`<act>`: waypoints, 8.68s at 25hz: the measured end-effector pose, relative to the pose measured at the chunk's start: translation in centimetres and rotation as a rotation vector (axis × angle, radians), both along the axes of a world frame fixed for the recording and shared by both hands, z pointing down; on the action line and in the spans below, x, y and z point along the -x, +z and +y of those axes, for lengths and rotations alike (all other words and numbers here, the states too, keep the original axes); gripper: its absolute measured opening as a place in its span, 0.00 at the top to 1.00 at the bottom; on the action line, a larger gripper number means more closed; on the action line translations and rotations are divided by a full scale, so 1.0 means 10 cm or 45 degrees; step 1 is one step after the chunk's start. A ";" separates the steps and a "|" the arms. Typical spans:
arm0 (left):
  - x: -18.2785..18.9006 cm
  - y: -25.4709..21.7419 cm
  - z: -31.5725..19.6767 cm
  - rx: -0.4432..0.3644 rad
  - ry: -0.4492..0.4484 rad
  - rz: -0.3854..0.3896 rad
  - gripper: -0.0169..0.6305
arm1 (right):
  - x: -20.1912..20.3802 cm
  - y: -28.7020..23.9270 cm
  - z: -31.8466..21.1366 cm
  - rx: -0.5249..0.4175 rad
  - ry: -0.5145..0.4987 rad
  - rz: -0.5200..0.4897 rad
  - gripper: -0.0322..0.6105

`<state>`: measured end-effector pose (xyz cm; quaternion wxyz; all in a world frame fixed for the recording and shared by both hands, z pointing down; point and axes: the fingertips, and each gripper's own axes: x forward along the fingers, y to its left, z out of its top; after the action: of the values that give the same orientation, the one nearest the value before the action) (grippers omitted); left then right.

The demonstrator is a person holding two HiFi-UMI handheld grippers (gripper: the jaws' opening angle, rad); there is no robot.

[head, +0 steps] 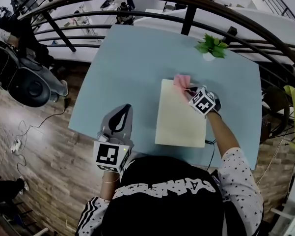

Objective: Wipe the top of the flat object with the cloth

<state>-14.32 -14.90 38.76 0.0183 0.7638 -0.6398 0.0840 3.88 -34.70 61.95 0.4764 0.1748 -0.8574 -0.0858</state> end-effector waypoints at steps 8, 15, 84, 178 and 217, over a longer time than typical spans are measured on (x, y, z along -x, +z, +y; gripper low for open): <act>-0.08 0.01 -0.07 0.003 0.046 0.004 0.97 | -0.13 0.00 0.00 -0.009 0.046 0.001 0.92; -0.15 0.07 -0.15 0.010 0.073 0.010 0.97 | -0.18 0.00 0.07 -0.082 -0.034 0.062 0.92; -1.30 0.28 -0.28 0.086 0.564 0.078 0.97 | -0.54 0.01 2.34 0.184 -0.304 0.065 0.92; -1.41 0.26 -0.32 0.070 0.567 0.055 0.97 | -1.08 0.08 1.69 0.042 -0.145 0.145 0.93; -1.68 0.12 -0.29 0.087 0.633 0.042 0.97 | -0.98 -0.44 2.15 0.009 -0.028 -0.144 0.92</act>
<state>2.43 -17.78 39.92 0.0333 0.8978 -0.4287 0.0948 13.72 -13.23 57.57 0.4269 0.1683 -0.8851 -0.0779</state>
